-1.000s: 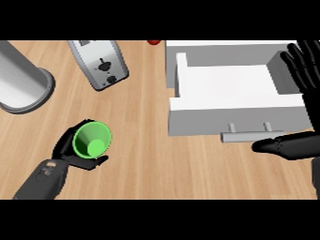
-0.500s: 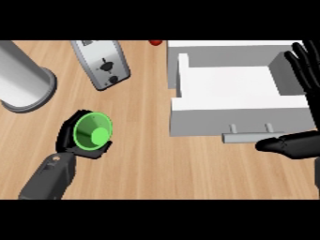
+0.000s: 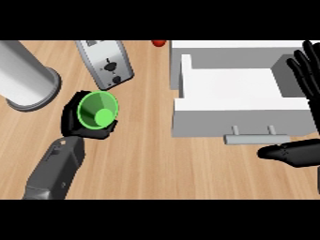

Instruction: Pick up the cup, place it into the drawer and close the drawer

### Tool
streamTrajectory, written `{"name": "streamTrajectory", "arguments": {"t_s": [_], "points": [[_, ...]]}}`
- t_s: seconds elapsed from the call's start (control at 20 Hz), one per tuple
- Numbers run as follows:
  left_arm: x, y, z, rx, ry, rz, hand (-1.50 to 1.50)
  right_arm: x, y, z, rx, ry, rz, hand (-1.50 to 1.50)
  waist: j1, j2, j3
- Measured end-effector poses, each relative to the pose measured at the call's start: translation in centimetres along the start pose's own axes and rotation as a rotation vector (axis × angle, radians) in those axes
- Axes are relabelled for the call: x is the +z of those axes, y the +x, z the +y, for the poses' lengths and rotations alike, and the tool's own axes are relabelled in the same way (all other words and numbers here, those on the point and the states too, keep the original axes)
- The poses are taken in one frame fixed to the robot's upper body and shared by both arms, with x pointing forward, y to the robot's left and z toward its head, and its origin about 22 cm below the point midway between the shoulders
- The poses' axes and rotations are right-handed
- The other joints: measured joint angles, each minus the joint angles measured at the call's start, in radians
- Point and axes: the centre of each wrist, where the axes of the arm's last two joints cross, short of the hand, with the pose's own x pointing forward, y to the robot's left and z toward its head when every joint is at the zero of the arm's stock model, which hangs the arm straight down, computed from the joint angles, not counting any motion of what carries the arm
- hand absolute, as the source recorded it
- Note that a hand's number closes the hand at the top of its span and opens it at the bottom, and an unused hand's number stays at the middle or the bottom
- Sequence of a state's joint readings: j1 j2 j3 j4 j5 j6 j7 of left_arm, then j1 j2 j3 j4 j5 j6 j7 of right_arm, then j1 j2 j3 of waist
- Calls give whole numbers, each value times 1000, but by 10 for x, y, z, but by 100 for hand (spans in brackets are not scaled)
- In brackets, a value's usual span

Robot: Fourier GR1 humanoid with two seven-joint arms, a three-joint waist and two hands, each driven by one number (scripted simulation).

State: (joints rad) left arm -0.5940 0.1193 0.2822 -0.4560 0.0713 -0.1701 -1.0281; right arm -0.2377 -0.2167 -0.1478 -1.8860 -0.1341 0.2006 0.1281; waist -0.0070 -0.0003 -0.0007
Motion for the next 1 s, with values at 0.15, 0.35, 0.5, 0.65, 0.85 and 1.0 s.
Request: {"name": "streamTrajectory", "arguments": {"t_s": [0.15,0.35,0.5,0.65,0.85,1.0], "points": [[-35,11,-29,14,-43,-55,150,-3,-1,0,3,-3,7,-150,6,-2,1],[-76,35,-67,33,-125,-95,150,-1,-1,-10,12,-17,8,-150,12,-6,2],[-107,59,-98,39,-169,-104,150,-1,-4,-7,17,-23,12,-150,13,-7,2],[-131,84,-127,29,-202,-105,150,0,-3,-3,14,-21,9,-150,8,-6,2],[-161,117,-163,-4,-222,-96,150,3,-8,-6,19,-22,9,-150,-1,-3,1],[-179,139,-190,-30,-225,-82,150,-3,-7,-9,19,-27,-1,-150,-8,0,1]]}}
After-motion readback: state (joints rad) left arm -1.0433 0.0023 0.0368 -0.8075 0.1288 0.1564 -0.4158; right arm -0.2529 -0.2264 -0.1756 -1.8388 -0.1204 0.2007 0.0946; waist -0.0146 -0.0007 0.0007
